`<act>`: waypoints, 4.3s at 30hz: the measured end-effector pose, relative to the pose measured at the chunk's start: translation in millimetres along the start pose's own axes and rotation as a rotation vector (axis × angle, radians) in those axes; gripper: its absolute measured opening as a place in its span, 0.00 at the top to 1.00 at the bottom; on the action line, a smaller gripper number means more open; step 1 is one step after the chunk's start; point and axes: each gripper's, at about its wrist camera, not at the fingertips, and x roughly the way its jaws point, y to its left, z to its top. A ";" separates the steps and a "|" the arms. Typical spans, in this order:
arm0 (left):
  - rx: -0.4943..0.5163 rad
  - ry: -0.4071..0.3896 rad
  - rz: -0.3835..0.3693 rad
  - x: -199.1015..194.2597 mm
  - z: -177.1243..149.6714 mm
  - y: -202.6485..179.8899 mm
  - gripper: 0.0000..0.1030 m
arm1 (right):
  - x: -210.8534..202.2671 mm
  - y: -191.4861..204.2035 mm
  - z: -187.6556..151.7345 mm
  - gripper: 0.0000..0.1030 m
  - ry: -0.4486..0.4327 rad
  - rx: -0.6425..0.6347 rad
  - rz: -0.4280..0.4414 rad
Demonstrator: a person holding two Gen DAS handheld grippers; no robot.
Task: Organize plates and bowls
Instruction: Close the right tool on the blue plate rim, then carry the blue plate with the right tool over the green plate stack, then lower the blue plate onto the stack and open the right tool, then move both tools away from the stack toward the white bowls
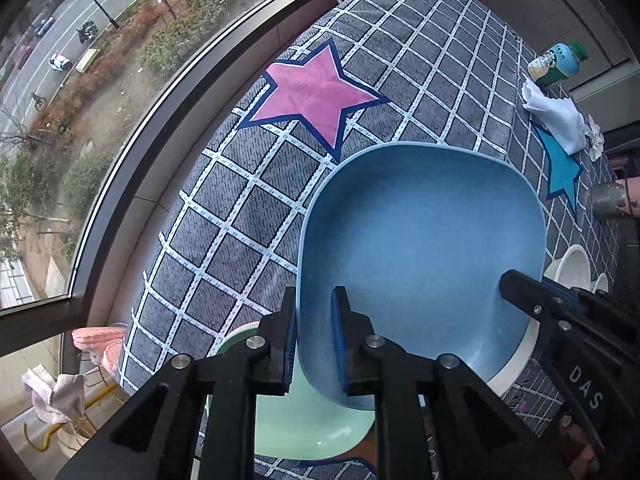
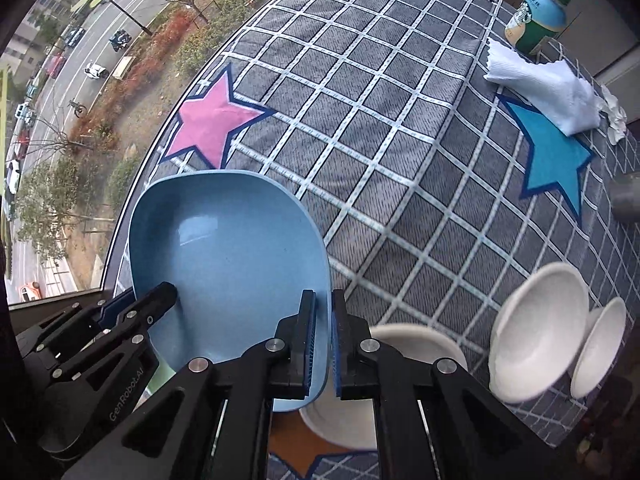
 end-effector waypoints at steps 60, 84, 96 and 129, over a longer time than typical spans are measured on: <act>0.082 0.063 0.151 3.6 -87.7 61.1 0.82 | 28.0 82.5 -125.5 0.90 0.200 -0.105 0.052; 0.128 0.075 0.096 16.7 -90.2 58.2 0.63 | 17.0 59.8 -125.4 0.90 0.170 0.011 0.069; 0.302 0.028 0.022 -6.6 -95.4 -31.1 0.59 | -34.4 -69.3 -154.1 0.90 0.052 0.363 0.138; 0.516 0.062 -0.070 8.9 -9.1 -252.3 0.44 | -35.9 -259.9 -184.3 0.24 -0.080 0.801 0.137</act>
